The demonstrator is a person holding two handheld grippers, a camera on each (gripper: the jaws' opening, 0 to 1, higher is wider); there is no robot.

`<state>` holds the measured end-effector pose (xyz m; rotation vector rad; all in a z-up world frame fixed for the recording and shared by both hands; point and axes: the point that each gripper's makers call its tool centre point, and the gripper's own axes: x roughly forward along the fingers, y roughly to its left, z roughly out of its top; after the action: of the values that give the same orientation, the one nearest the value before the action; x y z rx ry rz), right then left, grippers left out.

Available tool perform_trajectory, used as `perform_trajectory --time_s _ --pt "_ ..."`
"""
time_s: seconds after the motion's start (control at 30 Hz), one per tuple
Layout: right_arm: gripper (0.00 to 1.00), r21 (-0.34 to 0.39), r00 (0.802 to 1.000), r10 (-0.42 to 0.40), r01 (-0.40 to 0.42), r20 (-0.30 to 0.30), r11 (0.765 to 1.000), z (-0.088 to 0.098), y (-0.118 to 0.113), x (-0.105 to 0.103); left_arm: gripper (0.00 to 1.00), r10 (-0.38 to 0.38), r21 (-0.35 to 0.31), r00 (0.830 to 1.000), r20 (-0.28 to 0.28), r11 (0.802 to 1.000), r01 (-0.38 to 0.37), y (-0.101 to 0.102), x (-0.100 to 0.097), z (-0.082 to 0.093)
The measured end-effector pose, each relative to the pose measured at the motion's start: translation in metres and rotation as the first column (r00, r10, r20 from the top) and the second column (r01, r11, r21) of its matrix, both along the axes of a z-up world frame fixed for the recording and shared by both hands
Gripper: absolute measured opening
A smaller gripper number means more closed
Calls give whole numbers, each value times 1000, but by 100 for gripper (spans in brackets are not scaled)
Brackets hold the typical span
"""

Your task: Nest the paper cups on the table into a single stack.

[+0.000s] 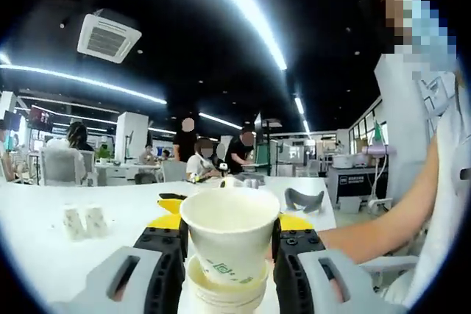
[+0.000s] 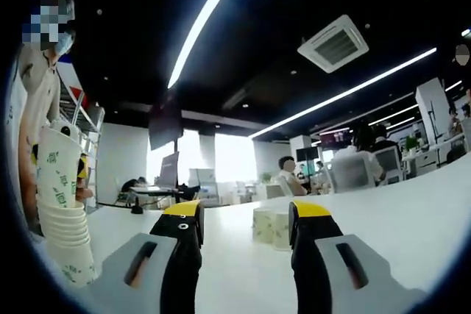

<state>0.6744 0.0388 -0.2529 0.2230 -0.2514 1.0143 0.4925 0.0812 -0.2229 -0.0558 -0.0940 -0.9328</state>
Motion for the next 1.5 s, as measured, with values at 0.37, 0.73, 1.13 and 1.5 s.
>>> perform_trajectory --time_s 0.37,0.73,1.13,1.5 --pt "49 0 1000 2 -2 1 1000 0 2 -2 81 -7 28 1000 7 1000 7 -6 6 -7" --pt "49 -5 1000 2 -2 -1 1000 -2 1 -1 82 -4 8 1000 19 1000 3 -2 9 1" --pt "49 6 1000 11 -11 -13 1000 -2 1 0 83 74 -91 997 34 993 -71 41 56 25" --pt "52 7 999 28 -28 -25 1000 -4 1 1 79 316 -109 945 81 946 -306 118 161 23"
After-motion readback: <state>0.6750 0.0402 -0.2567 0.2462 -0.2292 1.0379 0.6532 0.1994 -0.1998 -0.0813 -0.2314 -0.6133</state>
